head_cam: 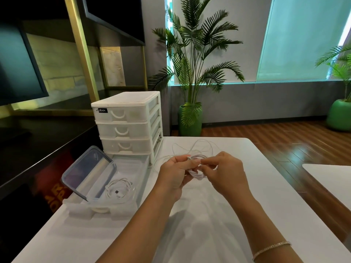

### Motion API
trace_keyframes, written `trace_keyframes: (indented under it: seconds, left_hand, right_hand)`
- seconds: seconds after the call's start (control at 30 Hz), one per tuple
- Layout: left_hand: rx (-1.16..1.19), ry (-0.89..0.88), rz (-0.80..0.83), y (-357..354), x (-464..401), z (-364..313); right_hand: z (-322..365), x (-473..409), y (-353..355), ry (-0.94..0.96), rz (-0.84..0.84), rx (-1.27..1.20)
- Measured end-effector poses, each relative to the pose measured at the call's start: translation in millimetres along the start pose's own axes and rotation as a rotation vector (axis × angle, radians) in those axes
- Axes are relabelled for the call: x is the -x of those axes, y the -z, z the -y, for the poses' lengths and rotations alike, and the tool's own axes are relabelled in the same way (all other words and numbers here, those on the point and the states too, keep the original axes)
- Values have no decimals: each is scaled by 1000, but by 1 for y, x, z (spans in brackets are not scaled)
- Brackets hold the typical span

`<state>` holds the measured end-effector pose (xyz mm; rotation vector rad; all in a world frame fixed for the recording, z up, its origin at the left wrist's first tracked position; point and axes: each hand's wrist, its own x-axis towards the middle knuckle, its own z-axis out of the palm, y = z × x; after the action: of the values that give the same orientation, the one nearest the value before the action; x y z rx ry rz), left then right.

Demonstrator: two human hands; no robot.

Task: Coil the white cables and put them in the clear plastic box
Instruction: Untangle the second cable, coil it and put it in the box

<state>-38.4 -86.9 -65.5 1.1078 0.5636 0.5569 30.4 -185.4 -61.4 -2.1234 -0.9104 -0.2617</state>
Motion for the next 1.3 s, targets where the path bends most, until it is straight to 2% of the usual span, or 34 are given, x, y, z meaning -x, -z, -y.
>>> trace_keyframes:
  seconds: [0.13, 0.23, 0.37, 0.5, 0.63, 0.83, 0.93, 1.03, 1.2, 1.3]
  left_hand:
    - [14, -34, 107, 1, 1, -1]
    - [-189, -160, 96, 4, -1, -2]
    - [-440, -331, 72, 9, -1, -6]
    - [-557, -386, 61, 11, -3, -4]
    - [-583, -405, 58, 13, -6, -3]
    - [-599, -369, 11, 20, -9, -6]
    - [-432, -197, 98, 25, -8, -12]
    - [-407, -81, 239, 23, -3, -14]
    - [-326, -83, 360, 20, 3, -16]
    - [-304, -151, 332, 17, 5, -14]
  right_hand:
    - [0, -2, 0, -5, 13, -18]
    - [-1, -4, 4, -84, 138, -139]
    - [3, -5, 13, -320, 348, -391]
    - [4, -6, 16, -431, 394, -508]
    - [2, -5, 17, -462, 389, -578]
    - [-7, -9, 28, -551, 294, -814]
    - [-14, -12, 30, -532, 204, -732]
    - [-15, -13, 25, -499, 105, -634]
    - [-9, -12, 14, -457, 87, -620]
    - [-4, -9, 5, -455, 96, -612]
